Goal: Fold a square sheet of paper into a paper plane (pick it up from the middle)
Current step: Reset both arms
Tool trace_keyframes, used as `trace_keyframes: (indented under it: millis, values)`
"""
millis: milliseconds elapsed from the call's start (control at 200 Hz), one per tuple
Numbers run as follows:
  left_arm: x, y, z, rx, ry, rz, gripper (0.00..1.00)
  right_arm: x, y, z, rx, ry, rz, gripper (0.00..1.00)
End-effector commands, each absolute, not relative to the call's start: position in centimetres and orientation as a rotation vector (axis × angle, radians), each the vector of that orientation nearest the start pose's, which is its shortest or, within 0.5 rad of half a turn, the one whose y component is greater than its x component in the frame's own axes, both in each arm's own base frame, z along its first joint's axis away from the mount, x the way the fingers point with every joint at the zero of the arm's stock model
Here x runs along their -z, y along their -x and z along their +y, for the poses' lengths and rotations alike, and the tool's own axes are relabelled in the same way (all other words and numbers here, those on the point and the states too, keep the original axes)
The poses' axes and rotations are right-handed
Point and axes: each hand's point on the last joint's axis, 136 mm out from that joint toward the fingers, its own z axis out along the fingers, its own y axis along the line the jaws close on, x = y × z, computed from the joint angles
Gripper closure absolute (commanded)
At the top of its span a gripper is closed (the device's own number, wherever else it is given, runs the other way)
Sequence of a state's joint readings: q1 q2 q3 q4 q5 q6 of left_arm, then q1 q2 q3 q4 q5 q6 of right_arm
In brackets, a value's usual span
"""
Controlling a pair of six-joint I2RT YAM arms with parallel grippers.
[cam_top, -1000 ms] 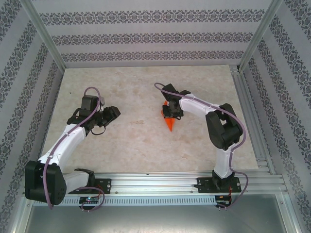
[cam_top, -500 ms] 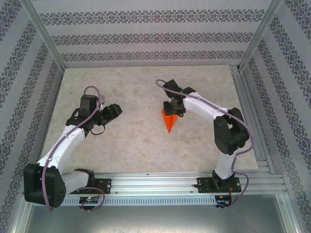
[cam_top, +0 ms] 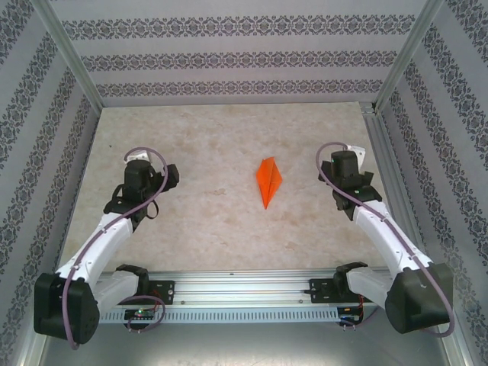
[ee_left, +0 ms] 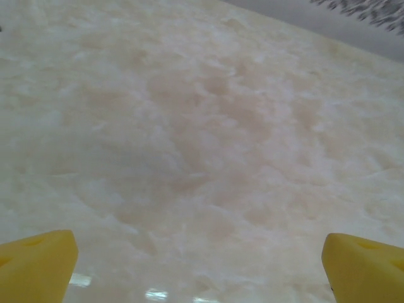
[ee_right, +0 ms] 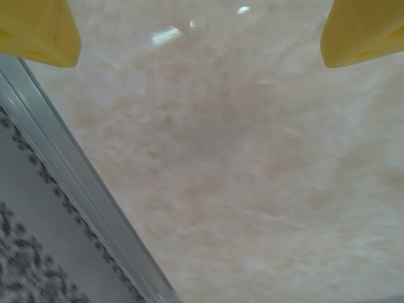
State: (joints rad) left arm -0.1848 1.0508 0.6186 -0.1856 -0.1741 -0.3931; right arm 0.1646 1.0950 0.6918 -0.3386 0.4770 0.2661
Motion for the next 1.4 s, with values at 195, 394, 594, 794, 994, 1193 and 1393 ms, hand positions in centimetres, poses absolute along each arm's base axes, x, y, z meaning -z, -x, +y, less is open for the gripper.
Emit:
trace_keyframes:
  millis: [195,394,594,794,994,1193,1393]
  values:
    - [-12.3,-38.1,-1.2,-0.255,0.029,2.037,0.00,-13.3,-36.3,-3.3,0.276,-0.175,1.950,0.02]
    - [-13.5,-39.9,-2.1,-0.225,-0.018,1.869,0.00,-15.3,-38.6,-1.3,0.104,-0.053,1.779,0.02]
    - [-11.2,-40.3,-1.5,-0.116,-0.007,1.877,0.00,-13.1,-39.5,-1.0,0.088,-0.041,1.718,0.02]
    - [-10.3,-40.1,0.1,-0.128,0.072,1.882,0.00,-12.3,-39.6,-2.2,0.122,-0.102,1.761,0.02]
    - [-10.5,-40.4,-1.0,-0.090,0.001,1.875,0.00,-12.3,-39.5,-2.4,0.130,-0.118,1.761,0.02]
    - [-10.2,-40.6,-1.7,-0.045,-0.040,1.890,0.00,-12.3,-39.5,-2.5,0.131,-0.118,1.762,0.02]
    - [-10.3,-40.7,-1.7,-0.040,-0.039,1.887,0.00,-12.3,-39.5,-2.5,0.130,-0.118,1.761,0.02]
